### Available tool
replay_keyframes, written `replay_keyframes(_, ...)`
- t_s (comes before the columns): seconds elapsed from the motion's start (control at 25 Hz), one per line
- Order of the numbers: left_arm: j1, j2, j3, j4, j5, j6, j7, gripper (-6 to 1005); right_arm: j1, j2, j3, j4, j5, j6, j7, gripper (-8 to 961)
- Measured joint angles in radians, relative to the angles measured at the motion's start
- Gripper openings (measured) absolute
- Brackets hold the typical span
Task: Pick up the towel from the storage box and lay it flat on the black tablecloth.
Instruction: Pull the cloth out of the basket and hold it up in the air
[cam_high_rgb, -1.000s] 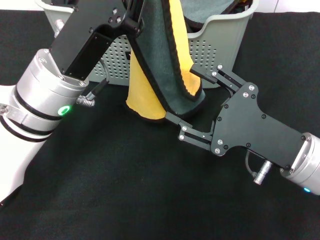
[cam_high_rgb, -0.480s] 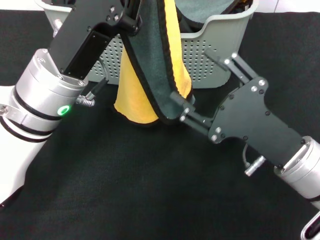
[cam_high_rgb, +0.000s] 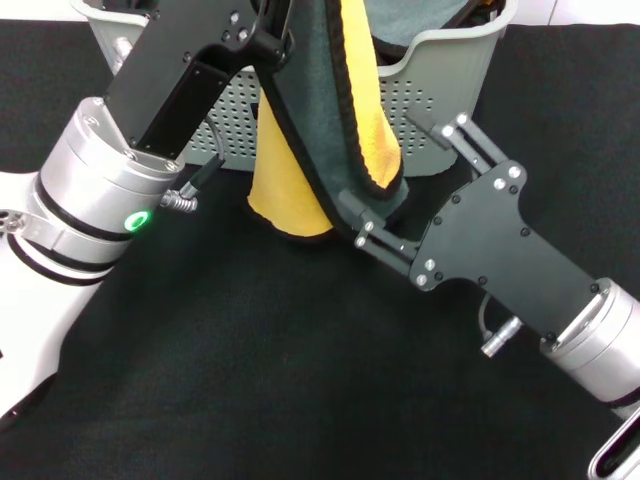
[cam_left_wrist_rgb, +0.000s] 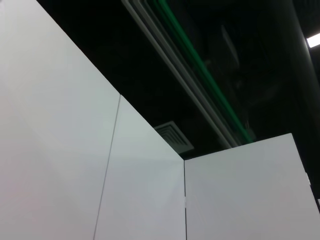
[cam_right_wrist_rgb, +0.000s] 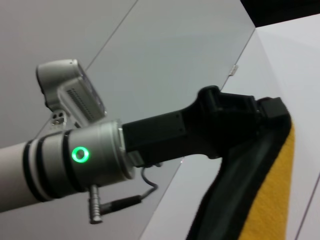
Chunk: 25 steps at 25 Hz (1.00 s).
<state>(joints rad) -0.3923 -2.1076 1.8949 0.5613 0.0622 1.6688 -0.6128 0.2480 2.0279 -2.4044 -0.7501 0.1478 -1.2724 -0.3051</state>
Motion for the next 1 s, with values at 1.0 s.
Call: replay_keyframes(1.0,0.012,0.0,0.049,-0.003,-0.046,0.008,0.028,7,-0.013,0.0,-0.02,0.068,0.108,-0.004,-0.006,685)
